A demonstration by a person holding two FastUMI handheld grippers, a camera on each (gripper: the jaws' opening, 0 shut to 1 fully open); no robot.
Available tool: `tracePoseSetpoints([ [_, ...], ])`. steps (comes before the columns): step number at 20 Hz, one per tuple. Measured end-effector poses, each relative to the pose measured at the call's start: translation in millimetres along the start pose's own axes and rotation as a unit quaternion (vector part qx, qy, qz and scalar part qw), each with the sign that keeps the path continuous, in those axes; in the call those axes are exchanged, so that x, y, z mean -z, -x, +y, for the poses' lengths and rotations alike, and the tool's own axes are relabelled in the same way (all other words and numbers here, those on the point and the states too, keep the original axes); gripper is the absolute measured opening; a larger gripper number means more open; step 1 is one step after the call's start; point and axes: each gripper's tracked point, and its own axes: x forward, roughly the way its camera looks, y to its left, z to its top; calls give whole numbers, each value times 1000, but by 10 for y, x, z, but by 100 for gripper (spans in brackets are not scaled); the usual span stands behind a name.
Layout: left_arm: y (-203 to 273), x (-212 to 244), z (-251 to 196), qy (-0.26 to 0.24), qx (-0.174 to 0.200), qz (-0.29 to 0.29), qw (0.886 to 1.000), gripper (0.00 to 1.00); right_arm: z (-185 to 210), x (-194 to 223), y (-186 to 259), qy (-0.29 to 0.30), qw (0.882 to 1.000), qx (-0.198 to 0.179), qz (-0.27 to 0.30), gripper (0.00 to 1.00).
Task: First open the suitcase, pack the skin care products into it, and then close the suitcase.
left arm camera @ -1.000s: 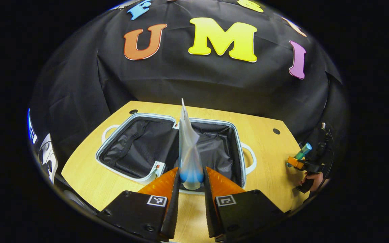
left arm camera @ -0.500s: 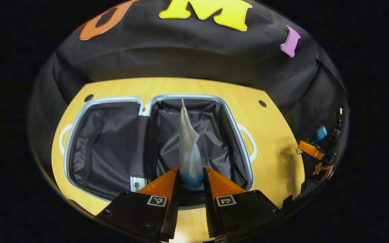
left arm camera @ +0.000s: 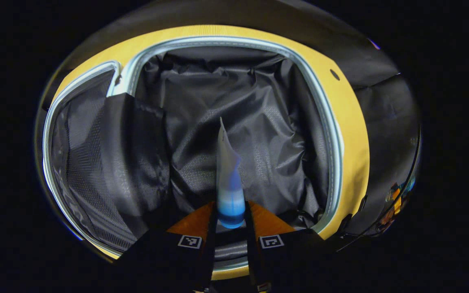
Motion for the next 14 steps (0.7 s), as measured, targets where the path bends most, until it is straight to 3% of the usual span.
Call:
tracePoseSetpoints([
  [4, -57, 60, 49, 13, -11, 55, 998, 38, 161, -1, 100, 14, 1000, -11, -1, 30],
  [7, -72, 53, -8, 16, -4, 49, 999, 41, 256, -19, 94, 24, 1000, -18, 0, 30],
  [8, -64, 78, -34, 20, 1, 49, 999, 53, 302, -19, 77, 28, 999, -21, 2, 30],
  [9, -58, 84, -68, 28, 10, 46, 998, 46, 348, -32, 55, 33, 999, -25, 4, 30],
  [10, -43, 99, -96, 36, 17, 40, 998, 59, 399, -28, 41, 39, 999, -30, 8, 27],
  [11, -13, 112, -120, 40, 24, 34, 998, 64, 461, -42, 8, 44, 998, -34, 11, 29],
  [12, 19, 129, -128, 43, 29, 27, 998, 82, 531, -55, -35, 49, 998, -40, 15, 30],
  [13, 75, 138, -125, 47, 32, 17, 998, 74, 614, -73, -100, 53, 997, -45, 20, 30],
  [14, 150, 150, -99, 51, 33, 4, 998, 87, 716, -93, -160, 57, 997, -52, 25, 27],
])
